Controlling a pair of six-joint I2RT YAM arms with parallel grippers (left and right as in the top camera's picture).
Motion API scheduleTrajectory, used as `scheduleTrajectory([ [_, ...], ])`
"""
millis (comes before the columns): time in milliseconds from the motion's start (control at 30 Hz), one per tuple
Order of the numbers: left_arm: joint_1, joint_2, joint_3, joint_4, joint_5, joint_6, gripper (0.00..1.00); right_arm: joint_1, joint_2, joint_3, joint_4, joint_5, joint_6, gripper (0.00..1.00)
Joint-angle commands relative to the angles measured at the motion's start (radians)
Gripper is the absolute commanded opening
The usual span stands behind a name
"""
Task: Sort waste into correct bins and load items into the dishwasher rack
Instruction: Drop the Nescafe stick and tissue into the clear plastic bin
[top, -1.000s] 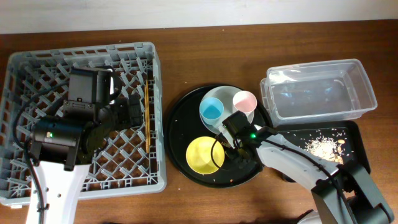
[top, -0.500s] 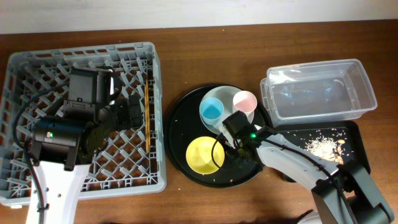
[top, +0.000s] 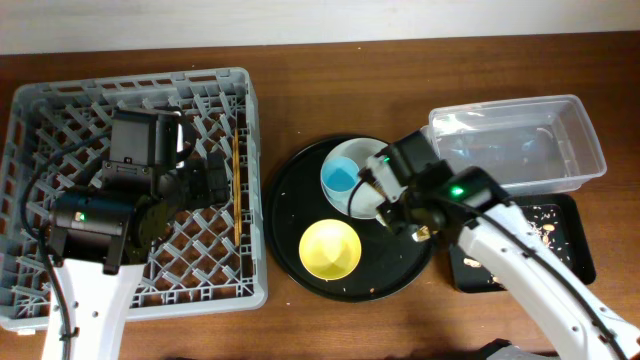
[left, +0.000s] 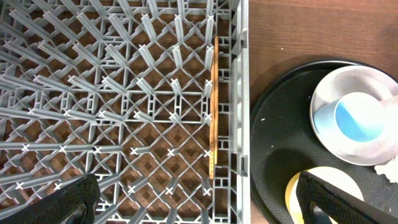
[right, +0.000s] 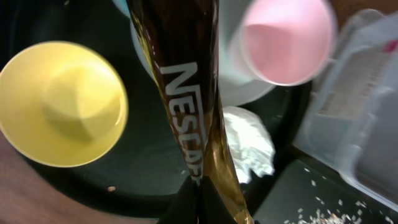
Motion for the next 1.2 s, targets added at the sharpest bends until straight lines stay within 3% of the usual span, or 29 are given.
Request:
scheduleTrajectory([
  [0,-0.001,0.002,-0.002,0.0,0.007,0.005,0.99,-0.2,-0.036,0.015,0.093,0.019,0.159,0.04],
  [100,-0.001,0.002,-0.002,0.0,0.007,0.005,0.99,-0.377,-0.016,0.015,0.201,-0.022,0.288,0.04],
  [167,-0.001,0.003,-0.002,-0.001,0.007,0.005,0.99,-0.534,0.03,0.015,0.301,-0.165,0.365,0.04],
  [267,-0.001,0.003,-0.002,0.0,0.007,0.005,0.99,-0.646,0.097,0.015,0.362,-0.282,0.374,0.04],
  [300,-0.001,0.003,-0.002,0.001,0.007,0.005,0.99,-0.676,0.125,0.015,0.366,-0.3,0.373,0.16],
  [333,-0.001,0.003,-0.002,0.002,0.007,0.005,0.99,-0.691,0.139,0.015,0.365,-0.299,0.373,0.42],
  [400,-0.001,0.003,-0.002,0.001,0.007,0.005,0.99,-0.716,0.149,0.015,0.363,-0.3,0.369,0.66],
  [500,-0.001,0.003,-0.002,0.0,0.007,0.005,0.99,-0.733,0.095,0.018,0.355,-0.351,0.339,0.75],
  [667,-0.001,0.003,-0.002,-0.006,0.008,0.005,0.99,-0.667,-0.091,0.018,0.227,-0.47,0.277,0.82],
  [833,-0.001,0.003,-0.002,-0.004,0.008,0.005,0.99,-0.444,-0.211,0.018,0.027,-0.241,0.265,0.84],
  [1033,-0.001,0.003,-0.002,-0.016,0.008,0.005,0.99,-0.172,-0.145,-0.076,0.023,-0.009,0.306,0.93],
  [1167,-0.001,0.003,-0.002,-0.034,0.008,0.005,0.99,-0.11,-0.056,-0.139,0.103,0.048,0.306,0.96],
])
